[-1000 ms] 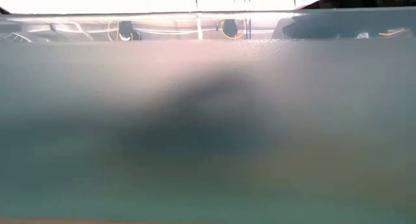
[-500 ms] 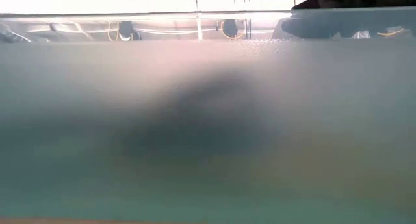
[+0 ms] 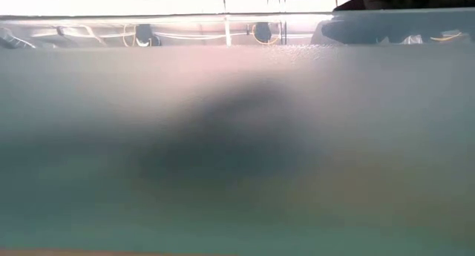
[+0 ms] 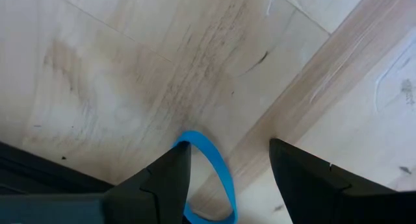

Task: Pick and place rubber bands into bin
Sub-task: Put the small blue rubberband into the green bin

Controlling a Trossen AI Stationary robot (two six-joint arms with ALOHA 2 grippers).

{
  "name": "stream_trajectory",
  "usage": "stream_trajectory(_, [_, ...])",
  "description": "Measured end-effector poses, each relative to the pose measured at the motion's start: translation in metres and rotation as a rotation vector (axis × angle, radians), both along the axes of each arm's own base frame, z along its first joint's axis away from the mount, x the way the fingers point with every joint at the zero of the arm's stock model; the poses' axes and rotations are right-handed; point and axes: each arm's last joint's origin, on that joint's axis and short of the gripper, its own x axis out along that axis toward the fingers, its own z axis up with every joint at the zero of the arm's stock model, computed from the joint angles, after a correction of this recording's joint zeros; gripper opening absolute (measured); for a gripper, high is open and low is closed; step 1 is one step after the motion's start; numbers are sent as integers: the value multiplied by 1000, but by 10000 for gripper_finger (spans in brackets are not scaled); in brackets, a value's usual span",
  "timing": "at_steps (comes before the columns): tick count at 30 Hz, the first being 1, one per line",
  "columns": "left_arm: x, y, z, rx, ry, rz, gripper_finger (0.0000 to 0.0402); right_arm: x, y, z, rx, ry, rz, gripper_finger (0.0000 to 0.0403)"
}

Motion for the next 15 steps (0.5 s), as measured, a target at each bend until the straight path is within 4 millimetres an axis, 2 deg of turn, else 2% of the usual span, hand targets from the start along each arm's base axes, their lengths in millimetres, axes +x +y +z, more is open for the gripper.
stream_trajectory(15, [-1, 1, 0, 13, 12, 5, 212, 0, 0, 0, -3, 0, 1, 175])
